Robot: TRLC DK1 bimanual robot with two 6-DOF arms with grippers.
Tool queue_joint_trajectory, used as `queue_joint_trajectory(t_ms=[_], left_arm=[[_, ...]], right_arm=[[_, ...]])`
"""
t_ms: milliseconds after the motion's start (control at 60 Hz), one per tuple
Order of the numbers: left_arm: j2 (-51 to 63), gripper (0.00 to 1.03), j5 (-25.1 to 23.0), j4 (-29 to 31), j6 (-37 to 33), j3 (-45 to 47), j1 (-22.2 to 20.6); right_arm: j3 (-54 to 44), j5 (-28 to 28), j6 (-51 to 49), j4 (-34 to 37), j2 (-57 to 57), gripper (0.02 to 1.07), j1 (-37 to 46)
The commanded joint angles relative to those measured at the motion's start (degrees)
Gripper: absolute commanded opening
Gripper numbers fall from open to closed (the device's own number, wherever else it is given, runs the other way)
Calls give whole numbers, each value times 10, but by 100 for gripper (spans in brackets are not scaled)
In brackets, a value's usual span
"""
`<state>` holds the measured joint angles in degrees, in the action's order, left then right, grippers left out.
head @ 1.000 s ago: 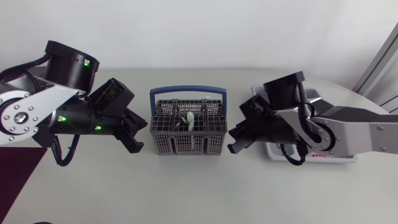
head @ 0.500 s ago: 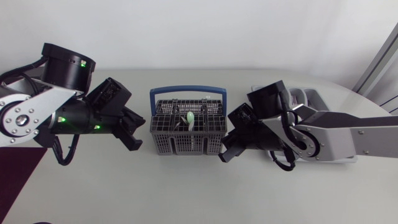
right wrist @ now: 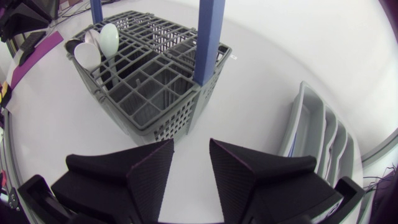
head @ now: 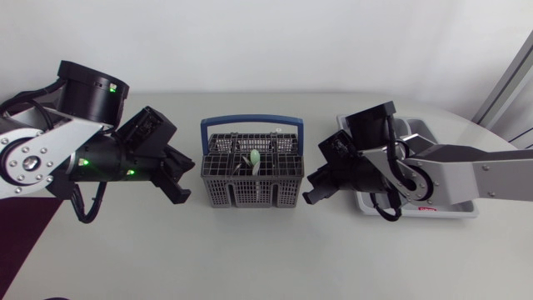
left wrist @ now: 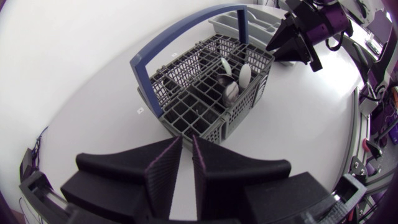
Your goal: Unload the cutlery basket into the drawer organizer.
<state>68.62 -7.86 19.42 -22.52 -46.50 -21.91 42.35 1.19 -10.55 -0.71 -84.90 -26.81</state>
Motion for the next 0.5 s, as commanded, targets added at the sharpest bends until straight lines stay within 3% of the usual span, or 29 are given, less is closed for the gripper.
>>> queue_joint_trajectory(t_ms=[0,483], left_arm=[[-6,28,-3,-2,-4,6,-6],[0,28,-3,-2,-2,7,-18]], right_arm=[[12,-3,-3,-14,-23,47,2],[11,-15,5,-10,-15,47,-24]])
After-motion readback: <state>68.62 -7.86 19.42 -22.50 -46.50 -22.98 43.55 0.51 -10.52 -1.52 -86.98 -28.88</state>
